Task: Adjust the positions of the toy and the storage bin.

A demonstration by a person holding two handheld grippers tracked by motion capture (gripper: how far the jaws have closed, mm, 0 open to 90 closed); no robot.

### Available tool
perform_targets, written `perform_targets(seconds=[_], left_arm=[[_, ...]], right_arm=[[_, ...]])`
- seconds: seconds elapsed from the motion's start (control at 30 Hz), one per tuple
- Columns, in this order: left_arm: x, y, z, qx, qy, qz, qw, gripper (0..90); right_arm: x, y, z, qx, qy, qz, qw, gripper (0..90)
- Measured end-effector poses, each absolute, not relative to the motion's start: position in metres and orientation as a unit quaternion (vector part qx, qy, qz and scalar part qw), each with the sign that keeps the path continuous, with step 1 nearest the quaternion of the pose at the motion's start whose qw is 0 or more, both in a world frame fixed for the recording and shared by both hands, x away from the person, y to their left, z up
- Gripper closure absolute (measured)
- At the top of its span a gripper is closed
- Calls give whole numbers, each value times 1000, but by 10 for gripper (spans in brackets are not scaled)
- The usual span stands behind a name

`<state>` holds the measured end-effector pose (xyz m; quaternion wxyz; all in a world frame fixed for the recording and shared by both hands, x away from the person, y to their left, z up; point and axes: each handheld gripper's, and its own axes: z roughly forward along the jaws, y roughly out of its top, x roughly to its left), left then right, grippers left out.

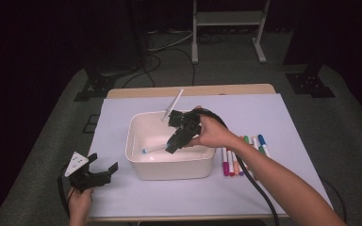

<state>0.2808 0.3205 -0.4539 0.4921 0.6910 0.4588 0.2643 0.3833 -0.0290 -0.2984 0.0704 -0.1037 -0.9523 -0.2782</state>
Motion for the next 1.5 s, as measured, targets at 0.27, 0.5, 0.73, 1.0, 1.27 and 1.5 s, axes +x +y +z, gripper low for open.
perform_targets(seconds=[0.27,0.5,0.73,1.0,1.27,1.5], left_arm=[[281,320,-454,692,459,265,491,6],[280,320,-454,692,459,264,491,6],[280,319,-454,692,459,265,490,6],[280,319,-454,692,458,266,490,6],[280,319,-454,693,457,267,489,5],[280,319,-454,693,458,268,488,6]], right_arm=[[374,-85,-270,-139,-937,-319,37,559],[370,-136,-269,-180,-925,-334,19,527],[364,-189,-279,-231,-909,-348,9,496],[360,-241,-302,-280,-889,-363,-7,482],[353,-281,-338,-333,-872,-358,-21,481],[349,-310,-374,-382,-861,-335,-32,479]])
